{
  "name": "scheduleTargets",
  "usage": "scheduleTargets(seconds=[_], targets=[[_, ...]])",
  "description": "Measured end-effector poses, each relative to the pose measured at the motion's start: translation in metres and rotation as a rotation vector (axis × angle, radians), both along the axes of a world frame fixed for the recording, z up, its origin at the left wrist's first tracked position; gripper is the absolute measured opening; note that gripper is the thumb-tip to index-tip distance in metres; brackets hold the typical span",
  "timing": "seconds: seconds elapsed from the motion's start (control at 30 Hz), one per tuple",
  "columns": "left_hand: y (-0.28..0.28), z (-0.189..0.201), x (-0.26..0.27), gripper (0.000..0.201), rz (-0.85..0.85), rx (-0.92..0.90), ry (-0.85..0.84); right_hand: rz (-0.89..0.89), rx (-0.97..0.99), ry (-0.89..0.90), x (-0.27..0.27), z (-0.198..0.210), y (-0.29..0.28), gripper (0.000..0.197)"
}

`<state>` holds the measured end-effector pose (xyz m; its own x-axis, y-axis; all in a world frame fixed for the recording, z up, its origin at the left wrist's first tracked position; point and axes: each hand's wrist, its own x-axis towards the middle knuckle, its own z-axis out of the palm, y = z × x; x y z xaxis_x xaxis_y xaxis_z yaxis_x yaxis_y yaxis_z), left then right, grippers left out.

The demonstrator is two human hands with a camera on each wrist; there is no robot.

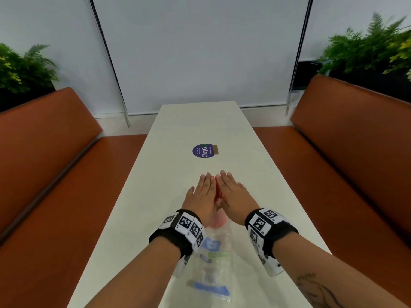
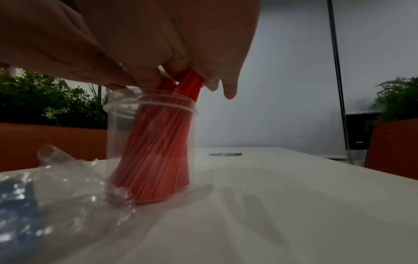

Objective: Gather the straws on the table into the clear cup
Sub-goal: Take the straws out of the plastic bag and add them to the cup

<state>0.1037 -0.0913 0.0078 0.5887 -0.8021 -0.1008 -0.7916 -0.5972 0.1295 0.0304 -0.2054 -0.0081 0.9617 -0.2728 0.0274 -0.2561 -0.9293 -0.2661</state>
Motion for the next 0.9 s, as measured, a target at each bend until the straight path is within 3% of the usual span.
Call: scheduleTargets(seconds=[0.07,0.13,0.2,0.23,0.3,0.4,0.47,0.53,0.63,0.7,0.77,0.9], targets=[[0.002,0.003,0.000,0.069,0.022,-0.029,0.071,-0.002,0.007,-0.027,-0.003,0.005,0.000,0.065],[0.011,0.010,0.000,0.072,0.095,-0.143,0.100,-0.069,0.042,-0.191,-0.010,0.010,0.001,0.067],[0.024,0.010,-0.001,0.068,0.227,-0.269,0.094,-0.248,0.112,-0.337,-0.019,0.014,0.002,0.057],[0.032,0.007,-0.001,0.063,0.307,-0.300,0.125,-0.344,0.177,-0.314,-0.023,0.016,0.003,0.048],[0.047,-0.003,-0.001,0.056,0.426,-0.245,0.293,-0.451,0.346,0.000,-0.029,0.014,0.004,0.047],[0.061,-0.022,-0.008,0.059,0.460,-0.024,0.622,-0.369,0.611,0.557,-0.035,0.002,0.016,0.053],[0.070,-0.031,-0.017,0.062,0.496,-0.027,0.891,-0.321,0.677,0.667,-0.038,-0.005,0.029,0.038],[0.078,-0.038,-0.025,0.065,0.491,-0.023,1.043,-0.278,0.682,0.673,-0.035,-0.009,0.044,0.021],[0.093,-0.042,-0.025,0.076,0.419,0.048,0.997,-0.229,0.672,0.632,-0.025,-0.008,0.069,0.004],[0.107,-0.042,-0.017,0.082,0.399,0.034,0.904,-0.207,0.696,0.546,-0.015,-0.005,0.083,0.013],[0.125,-0.038,-0.007,0.079,0.456,-0.127,0.854,-0.202,0.729,0.425,-0.001,0.001,0.097,0.026],[0.158,-0.028,0.024,0.065,0.708,-0.554,0.779,-0.149,0.778,0.338,0.036,0.014,0.124,0.030]])
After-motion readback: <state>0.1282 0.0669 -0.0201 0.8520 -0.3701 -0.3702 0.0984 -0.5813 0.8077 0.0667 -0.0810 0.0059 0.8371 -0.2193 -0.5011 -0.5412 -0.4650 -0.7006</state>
